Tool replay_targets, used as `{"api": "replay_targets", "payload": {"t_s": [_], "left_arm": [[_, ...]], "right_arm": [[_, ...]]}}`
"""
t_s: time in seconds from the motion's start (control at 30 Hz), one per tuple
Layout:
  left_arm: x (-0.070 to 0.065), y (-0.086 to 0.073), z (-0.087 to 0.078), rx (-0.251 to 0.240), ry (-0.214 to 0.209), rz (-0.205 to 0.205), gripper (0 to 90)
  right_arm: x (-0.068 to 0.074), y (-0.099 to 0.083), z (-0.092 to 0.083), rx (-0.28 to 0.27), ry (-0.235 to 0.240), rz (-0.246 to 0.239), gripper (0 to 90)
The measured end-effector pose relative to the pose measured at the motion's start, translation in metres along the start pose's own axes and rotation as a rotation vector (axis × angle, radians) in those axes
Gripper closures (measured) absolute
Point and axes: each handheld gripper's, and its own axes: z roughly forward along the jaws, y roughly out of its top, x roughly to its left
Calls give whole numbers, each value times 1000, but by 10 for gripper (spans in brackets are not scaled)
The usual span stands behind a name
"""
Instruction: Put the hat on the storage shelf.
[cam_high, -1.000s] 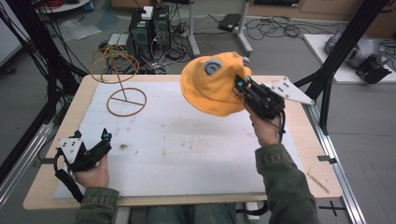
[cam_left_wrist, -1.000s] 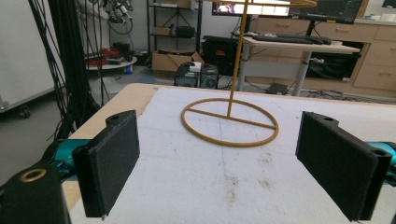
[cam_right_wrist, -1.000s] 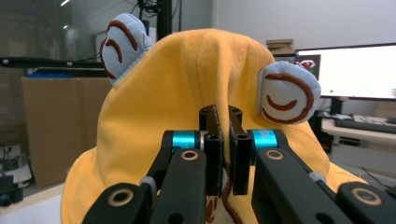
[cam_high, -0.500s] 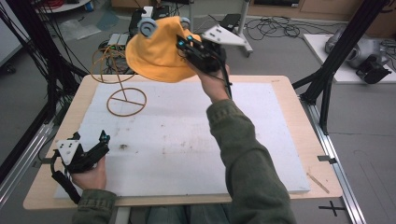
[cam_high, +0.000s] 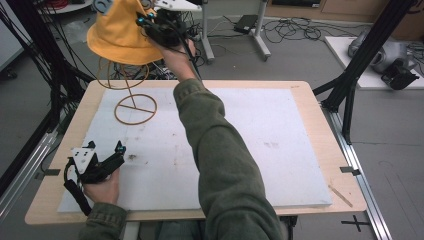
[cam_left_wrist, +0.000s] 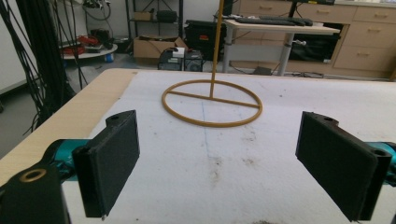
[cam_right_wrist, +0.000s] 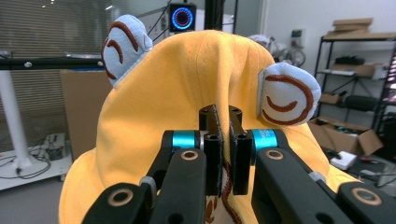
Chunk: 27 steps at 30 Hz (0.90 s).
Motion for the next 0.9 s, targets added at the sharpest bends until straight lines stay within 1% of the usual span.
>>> {"api": "replay_targets", "payload": {"t_s": [0.07, 0.13, 0.2, 0.23, 0.27, 0.33, 0.4, 0.43, 0.47, 0.5, 0.53, 0.57, 0.6, 0.7, 0.73, 0.8, 0.9], "left_arm": [[0, 0, 1, -3, -2, -4, 139], [1, 1, 1, -4, -2, -7, 139], [2, 1, 0, -7, 1, -13, 139], [3, 1, 1, -10, 3, -15, 139], [4, 1, 1, -10, 3, -18, 139], [6, 1, 0, -9, 5, -23, 139], [7, 1, 0, -13, 8, -30, 139], [8, 1, 0, -10, 8, -31, 139], [9, 1, 0, -11, 10, -35, 139], [10, 1, -1, -6, 10, -33, 139], [10, 0, -1, -8, 12, -33, 139], [10, 0, -1, -8, 12, -33, 139], [11, 0, -1, -6, 13, -35, 139], [11, 0, -1, -5, 14, -36, 139], [10, 0, -1, -4, 13, -34, 139], [10, 0, -1, -6, 13, -34, 139], [10, 0, -1, 0, 12, -31, 139]], "right_arm": [[5, 1, 17, 6, 6, 3, 882], [12, -3, 34, 27, 13, 9, 882], [19, -10, 50, 58, 19, -10, 882], [25, -21, 62, 89, 23, -8, 883], [25, -21, 62, 89, 23, -8, 883], [27, -33, 70, 131, 26, -1, 883], [27, -44, 73, 143, 26, 16, 882], [24, -53, 72, 152, 20, 37, 883], [24, -53, 72, 152, 20, 37, 883], [23, -57, 72, 165, 22, 45, 882], [21, -62, 72, 184, 17, 34, 882], [21, -64, 71, 194, 12, 34, 882], [19, -66, 70, 204, 7, 42, 881], [16, -70, 67, 206, 9, 49, 881], [15, -71, 66, 206, 17, 54, 882], [14, -70, 66, 210, 16, 52, 882], [14, -71, 66, 216, 27, 49, 881]]}}
